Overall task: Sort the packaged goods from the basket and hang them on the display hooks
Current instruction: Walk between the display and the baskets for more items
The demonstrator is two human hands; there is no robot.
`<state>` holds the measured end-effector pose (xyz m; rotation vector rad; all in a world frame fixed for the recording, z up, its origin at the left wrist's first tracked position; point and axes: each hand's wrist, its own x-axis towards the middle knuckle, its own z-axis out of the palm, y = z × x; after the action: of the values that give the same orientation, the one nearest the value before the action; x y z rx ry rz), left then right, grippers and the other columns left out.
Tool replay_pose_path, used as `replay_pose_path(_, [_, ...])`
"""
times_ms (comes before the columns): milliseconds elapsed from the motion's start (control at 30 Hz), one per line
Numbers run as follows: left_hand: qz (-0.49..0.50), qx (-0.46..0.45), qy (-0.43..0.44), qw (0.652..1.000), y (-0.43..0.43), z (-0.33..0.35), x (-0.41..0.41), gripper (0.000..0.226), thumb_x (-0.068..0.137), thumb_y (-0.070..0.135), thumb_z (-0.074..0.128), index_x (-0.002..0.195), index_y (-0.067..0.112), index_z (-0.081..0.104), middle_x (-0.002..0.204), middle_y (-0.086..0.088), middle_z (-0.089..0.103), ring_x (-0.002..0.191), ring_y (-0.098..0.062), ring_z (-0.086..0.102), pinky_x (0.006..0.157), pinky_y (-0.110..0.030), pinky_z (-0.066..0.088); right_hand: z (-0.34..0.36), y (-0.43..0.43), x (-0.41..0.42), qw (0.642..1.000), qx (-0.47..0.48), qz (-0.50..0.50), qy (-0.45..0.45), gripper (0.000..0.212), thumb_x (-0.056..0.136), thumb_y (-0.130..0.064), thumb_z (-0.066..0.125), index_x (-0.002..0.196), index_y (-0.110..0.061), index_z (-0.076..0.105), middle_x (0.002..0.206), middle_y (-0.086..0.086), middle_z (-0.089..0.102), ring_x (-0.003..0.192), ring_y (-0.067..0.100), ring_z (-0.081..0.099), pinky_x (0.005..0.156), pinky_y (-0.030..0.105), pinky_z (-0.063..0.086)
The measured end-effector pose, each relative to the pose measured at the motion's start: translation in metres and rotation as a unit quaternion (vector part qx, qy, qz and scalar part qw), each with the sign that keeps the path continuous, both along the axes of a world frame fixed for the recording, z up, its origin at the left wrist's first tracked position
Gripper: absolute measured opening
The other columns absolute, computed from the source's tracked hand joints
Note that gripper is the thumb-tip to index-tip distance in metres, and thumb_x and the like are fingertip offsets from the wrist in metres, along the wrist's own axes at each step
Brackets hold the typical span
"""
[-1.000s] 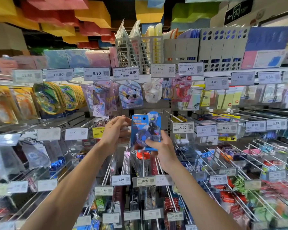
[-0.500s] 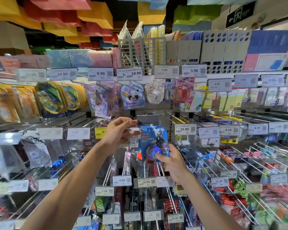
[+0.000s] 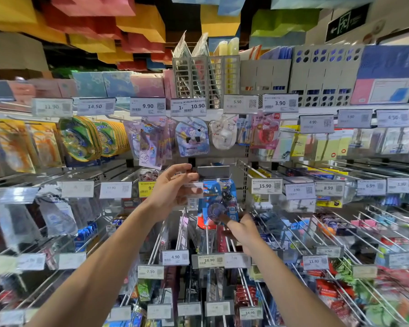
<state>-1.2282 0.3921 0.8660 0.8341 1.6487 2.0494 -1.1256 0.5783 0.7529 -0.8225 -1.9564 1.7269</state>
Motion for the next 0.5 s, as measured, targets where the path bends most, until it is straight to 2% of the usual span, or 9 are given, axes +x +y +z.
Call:
replay_pose_path(67, [0.006,-0.005,0.012,1.0,0.0,-0.001,0.0,0.024,0.096,0.01,0.069,0.119,0.016,0.064,0.111,-0.008,0.077,0.08,-0.024,0.076,0.056,-0.028,0.036,-0.012,0.006,-0.002,0.999,-0.007,-0.009,-0.038,0.046,0.089,-0.028,0.07,0.121,-0.007,0.044,0.107,0.011,0.062,0.101,0.031,0.066,0.096,0.05,0.054])
replay_pose_path(100, [0.009,-0.009,0.02,1.0,0.0,-0.003,-0.001,0.019,0.096,0.009,0.07,0.114,0.014,0.067,0.105,-0.008,0.077,0.078,-0.023,0.076,0.057,-0.029,0.037,-0.015,0.008,-0.002,0.999,-0.013,-0.01,-0.052,0.044,0.089,-0.029,0.069,0.121,-0.008,0.046,0.107,0.011,0.064,0.1,0.031,0.067,0.092,0.048,0.057])
replay_pose_path(133, [0.01,-0.015,0.027,0.999,-0.001,-0.006,-0.002,0.016,0.096,0.009,0.069,0.111,0.013,0.068,0.1,-0.008,0.077,0.076,-0.023,0.074,0.059,-0.03,0.038,-0.017,0.007,0.0,0.998,-0.014,-0.014,-0.053,0.035,0.092,-0.026,0.068,0.116,-0.009,0.049,0.102,0.011,0.064,0.093,0.028,0.066,0.083,0.042,0.058])
replay_pose_path(200, [0.002,-0.033,0.052,0.998,-0.004,-0.01,-0.002,0.017,0.096,0.008,0.068,0.113,0.014,0.068,0.094,-0.009,0.077,0.072,-0.022,0.071,0.06,-0.031,0.039,-0.016,0.005,0.008,0.998,-0.016,-0.022,-0.056,0.011,0.098,-0.013,0.062,0.1,-0.013,0.051,0.087,0.009,0.061,0.075,0.02,0.059,0.057,0.025,0.048])
replay_pose_path(267, [0.002,-0.05,0.097,0.994,-0.007,-0.012,0.001,0.028,0.097,0.007,0.067,0.122,0.021,0.064,0.091,-0.009,0.077,0.068,-0.023,0.067,0.059,-0.033,0.046,-0.016,0.005,0.014,0.998,-0.02,-0.016,-0.057,0.015,0.099,-0.004,0.058,0.095,-0.017,0.051,0.083,0.009,0.061,0.067,0.017,0.056,0.044,0.02,0.042])
replay_pose_path(333, [0.008,-0.055,0.132,0.99,-0.011,-0.011,0.007,0.033,0.098,0.006,0.066,0.124,0.025,0.062,0.085,-0.009,0.076,0.064,-0.024,0.064,0.061,-0.035,0.053,-0.016,0.004,0.015,0.999,-0.009,-0.005,-0.051,0.015,0.097,0.001,0.057,0.101,-0.013,0.057,0.089,0.013,0.066,0.07,0.019,0.06,0.047,0.022,0.045])
replay_pose_path(400, [0.001,-0.067,0.159,0.985,-0.012,-0.013,0.012,0.022,0.098,0.006,0.066,0.116,0.019,0.066,0.081,-0.008,0.075,0.064,-0.025,0.063,0.062,-0.033,0.055,-0.015,-0.001,0.019,0.998,0.019,0.01,-0.065,0.013,0.095,0.002,0.06,0.104,-0.007,0.063,0.098,0.018,0.07,0.074,0.022,0.06,0.053,0.025,0.046])
replay_pose_path(467, [-0.023,-0.106,0.189,0.976,-0.014,-0.022,0.014,0.006,0.098,0.006,0.066,0.102,0.008,0.07,0.081,-0.008,0.072,0.069,-0.024,0.063,0.065,-0.032,0.056,-0.014,-0.007,0.026,0.995,0.064,0.021,-0.073,0.008,0.092,0.003,0.06,0.095,-0.003,0.065,0.087,0.015,0.066,0.072,0.022,0.056,0.055,0.027,0.043])
replay_pose_path(500, [-0.038,-0.131,0.209,0.968,-0.014,-0.028,0.014,0.005,0.098,0.006,0.066,0.096,0.004,0.07,0.081,-0.007,0.071,0.072,-0.022,0.063,0.068,-0.033,0.056,-0.014,-0.009,0.03,0.992,0.093,0.03,-0.075,0.007,0.091,0.003,0.058,0.09,-0.001,0.064,0.081,0.014,0.062,0.071,0.023,0.054,0.057,0.03,0.041])
